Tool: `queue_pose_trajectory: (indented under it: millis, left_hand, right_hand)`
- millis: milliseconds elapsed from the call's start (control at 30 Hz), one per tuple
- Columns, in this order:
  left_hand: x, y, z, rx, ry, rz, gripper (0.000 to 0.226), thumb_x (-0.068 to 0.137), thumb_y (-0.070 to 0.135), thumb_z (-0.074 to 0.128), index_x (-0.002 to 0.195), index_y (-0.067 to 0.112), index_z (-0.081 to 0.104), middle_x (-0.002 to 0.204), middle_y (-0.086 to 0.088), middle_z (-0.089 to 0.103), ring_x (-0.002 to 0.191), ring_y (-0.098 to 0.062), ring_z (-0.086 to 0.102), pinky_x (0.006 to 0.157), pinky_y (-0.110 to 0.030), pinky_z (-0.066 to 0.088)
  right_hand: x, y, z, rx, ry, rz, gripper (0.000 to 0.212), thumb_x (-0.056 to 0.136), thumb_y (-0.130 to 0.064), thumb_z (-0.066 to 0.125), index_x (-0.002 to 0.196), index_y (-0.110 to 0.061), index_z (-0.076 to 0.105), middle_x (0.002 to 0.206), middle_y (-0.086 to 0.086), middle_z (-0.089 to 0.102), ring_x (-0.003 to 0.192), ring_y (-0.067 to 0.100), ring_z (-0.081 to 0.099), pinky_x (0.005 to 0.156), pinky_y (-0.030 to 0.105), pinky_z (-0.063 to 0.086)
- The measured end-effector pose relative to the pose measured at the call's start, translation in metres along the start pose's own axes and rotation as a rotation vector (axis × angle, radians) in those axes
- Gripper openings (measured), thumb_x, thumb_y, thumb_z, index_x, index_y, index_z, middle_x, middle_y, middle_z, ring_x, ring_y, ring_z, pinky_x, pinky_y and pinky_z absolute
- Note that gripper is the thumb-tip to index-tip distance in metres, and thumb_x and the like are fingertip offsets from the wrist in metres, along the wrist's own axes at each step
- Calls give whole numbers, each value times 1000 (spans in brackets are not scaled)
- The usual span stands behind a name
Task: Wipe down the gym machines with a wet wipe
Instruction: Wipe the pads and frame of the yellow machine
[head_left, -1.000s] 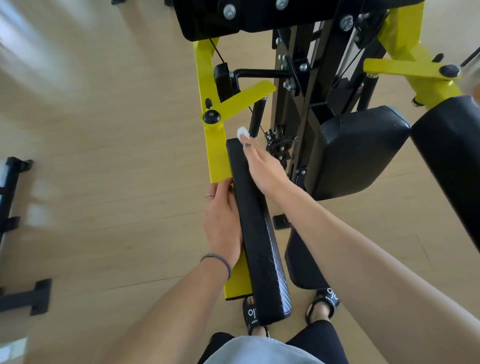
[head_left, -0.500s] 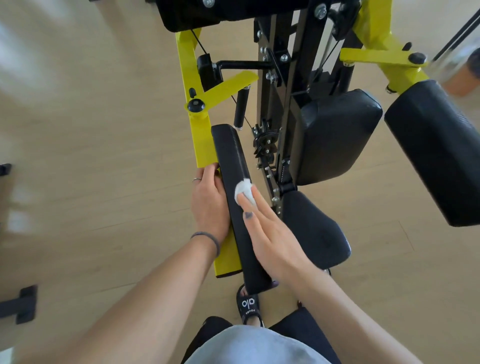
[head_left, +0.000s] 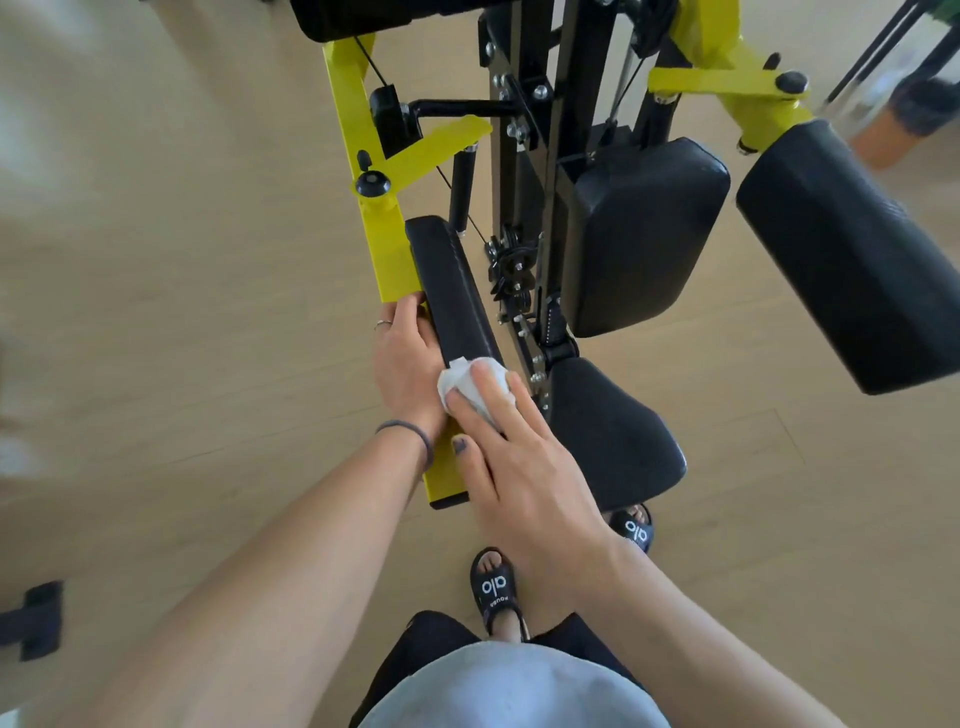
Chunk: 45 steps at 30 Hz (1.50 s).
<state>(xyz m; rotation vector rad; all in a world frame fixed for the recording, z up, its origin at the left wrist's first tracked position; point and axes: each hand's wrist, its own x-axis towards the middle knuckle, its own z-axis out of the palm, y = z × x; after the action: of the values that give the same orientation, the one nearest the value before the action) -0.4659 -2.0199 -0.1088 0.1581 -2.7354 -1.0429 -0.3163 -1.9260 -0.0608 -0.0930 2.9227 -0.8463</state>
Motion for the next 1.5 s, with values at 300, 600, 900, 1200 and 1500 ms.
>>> queue_pose_trajectory:
  millis: [300, 600, 900, 1200, 1500]
  left_hand:
    - [0, -1, 1, -35, 7, -4, 33, 104, 9, 40, 128, 11, 63, 124, -10, 62, 108, -28, 54, 76, -31, 41]
    - [-2, 0, 1, -30, 29, -4, 33, 104, 9, 40, 129, 11, 63, 125, -10, 61, 110, -28, 56, 76, -26, 36]
    - [-5, 0, 0, -11, 14, 13, 32, 105, 10, 39, 128, 11, 62, 123, -11, 62, 109, -30, 55, 73, -30, 37]
    - [-1, 0, 2, -11, 19, 0, 31, 107, 12, 39, 128, 12, 61, 124, -9, 62, 109, -27, 55, 74, -28, 37]
    - [5, 6, 0, -116, 12, -100, 31, 107, 19, 40, 123, 16, 65, 122, -2, 67, 109, -20, 58, 77, -21, 36]
  right_hand:
    - [-52, 7, 11, -64, 26, -95, 53, 109, -35, 24, 155, -15, 40, 167, 1, 22, 157, 27, 9, 125, 43, 23]
    - [-88, 5, 21, -15, 87, -52, 53, 108, -35, 28, 155, -12, 39, 168, 0, 22, 157, 30, 12, 120, 47, 33]
    - [-34, 3, 8, 325, 98, 156, 53, 109, -43, 27, 160, -34, 22, 167, -23, 5, 152, -6, -1, 122, 13, 4]
    - [1, 16, -7, 979, -45, 512, 43, 104, -57, 33, 148, -56, 35, 126, -35, 54, 109, -14, 54, 77, 7, 45]
    - [-38, 24, -5, 1176, -73, 546, 47, 98, -58, 35, 145, -57, 33, 145, -34, 42, 140, -5, 36, 102, 8, 29]
